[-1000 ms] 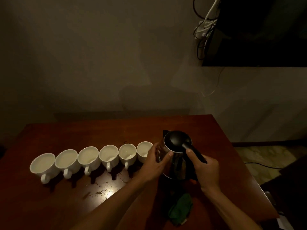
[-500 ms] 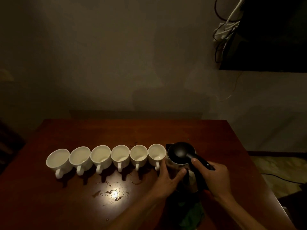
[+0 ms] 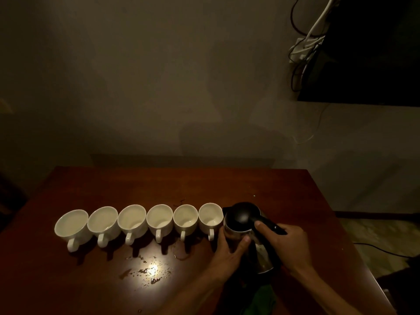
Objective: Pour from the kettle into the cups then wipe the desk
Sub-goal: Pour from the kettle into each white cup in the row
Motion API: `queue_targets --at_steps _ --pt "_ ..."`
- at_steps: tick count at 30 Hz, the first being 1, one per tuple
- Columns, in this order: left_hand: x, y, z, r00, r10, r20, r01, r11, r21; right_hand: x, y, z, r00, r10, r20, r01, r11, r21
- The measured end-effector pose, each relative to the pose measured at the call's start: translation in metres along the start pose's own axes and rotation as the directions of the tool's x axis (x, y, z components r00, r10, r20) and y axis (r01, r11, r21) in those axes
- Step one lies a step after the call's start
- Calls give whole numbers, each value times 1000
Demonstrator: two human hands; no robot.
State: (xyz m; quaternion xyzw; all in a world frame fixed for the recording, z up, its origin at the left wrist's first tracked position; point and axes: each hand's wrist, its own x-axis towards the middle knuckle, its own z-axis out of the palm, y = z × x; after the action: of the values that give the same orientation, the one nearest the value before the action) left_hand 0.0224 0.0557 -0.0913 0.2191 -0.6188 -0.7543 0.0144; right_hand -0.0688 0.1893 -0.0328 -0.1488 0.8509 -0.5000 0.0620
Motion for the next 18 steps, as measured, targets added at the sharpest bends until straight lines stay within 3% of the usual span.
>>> queue_targets --at_steps 18 --pt "-1 -4 -5 997 -68 -22 68 998 -5 9 -7 7 998 19 58 -16 998 -55"
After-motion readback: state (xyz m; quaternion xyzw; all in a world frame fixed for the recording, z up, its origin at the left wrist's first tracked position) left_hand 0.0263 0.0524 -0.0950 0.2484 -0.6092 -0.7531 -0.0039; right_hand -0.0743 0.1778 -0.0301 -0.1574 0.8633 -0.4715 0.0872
